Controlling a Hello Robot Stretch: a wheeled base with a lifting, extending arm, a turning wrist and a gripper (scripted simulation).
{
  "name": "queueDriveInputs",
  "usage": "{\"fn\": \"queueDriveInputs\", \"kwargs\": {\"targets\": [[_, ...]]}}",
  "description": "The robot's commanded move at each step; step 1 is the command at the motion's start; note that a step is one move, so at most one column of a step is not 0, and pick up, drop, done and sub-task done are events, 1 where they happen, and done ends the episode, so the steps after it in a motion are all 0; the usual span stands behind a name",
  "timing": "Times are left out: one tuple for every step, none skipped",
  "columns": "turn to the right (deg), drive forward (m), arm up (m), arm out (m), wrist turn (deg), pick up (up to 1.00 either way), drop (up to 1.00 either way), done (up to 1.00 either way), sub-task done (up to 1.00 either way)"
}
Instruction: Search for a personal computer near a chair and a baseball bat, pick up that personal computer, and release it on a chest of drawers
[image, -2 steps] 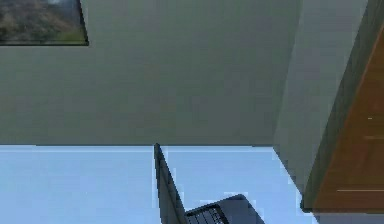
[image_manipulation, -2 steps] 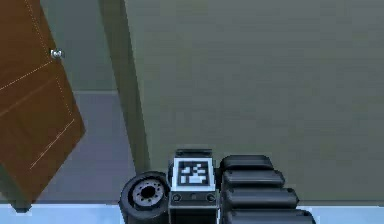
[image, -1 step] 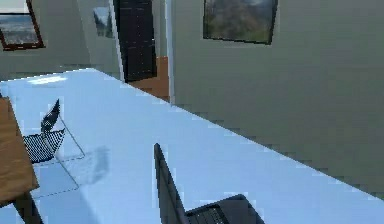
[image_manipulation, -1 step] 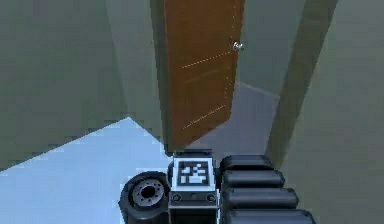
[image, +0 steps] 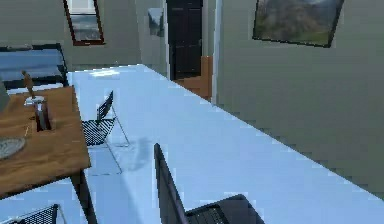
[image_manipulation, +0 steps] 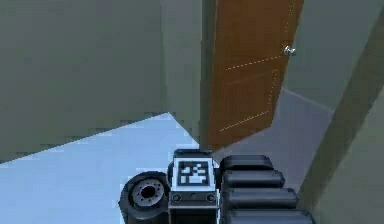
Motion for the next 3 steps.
{"fn": "queueDriveInputs", "kwargs": {"targets": [[0.0, 1.0, 0.0, 0.0, 0.0, 0.0, 0.0, 0.0, 0.0], [0.0, 1.0, 0.0, 0.0, 0.0, 0.0, 0.0, 0.0, 0.0], [-6.0, 0.0, 0.0, 0.0, 0.0, 0.0, 0.0, 0.0, 0.0]]}}
